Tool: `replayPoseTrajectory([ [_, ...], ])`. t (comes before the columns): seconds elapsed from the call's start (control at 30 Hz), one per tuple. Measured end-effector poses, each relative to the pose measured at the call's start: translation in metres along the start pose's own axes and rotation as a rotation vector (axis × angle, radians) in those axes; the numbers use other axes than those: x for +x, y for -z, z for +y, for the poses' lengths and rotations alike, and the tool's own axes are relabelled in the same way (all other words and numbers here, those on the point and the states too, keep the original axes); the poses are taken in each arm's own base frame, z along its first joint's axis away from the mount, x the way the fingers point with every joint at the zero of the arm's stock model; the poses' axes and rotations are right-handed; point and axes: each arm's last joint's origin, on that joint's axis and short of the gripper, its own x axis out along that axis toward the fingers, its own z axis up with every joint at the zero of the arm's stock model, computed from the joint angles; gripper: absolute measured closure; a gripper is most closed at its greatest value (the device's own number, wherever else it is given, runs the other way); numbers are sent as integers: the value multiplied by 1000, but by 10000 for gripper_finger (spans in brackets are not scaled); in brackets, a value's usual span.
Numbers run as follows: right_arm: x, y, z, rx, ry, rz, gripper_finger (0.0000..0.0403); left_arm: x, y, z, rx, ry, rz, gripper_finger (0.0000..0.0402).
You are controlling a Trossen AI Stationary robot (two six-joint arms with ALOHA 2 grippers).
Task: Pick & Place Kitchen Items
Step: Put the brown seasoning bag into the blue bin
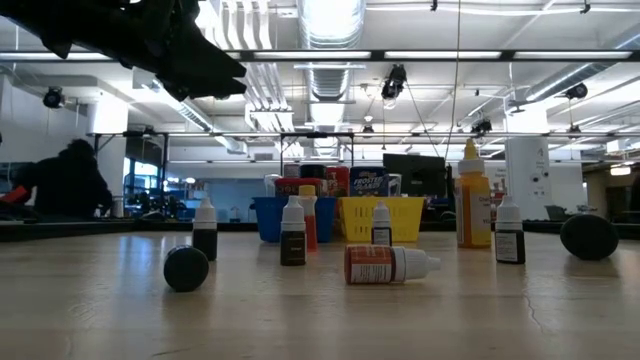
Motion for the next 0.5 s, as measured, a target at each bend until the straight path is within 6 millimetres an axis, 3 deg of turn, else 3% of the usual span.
replayPoseTrajectory([
  [0.5,28,2,2,-15,15,-10,215,0,1,0,2,0,5,115],
])
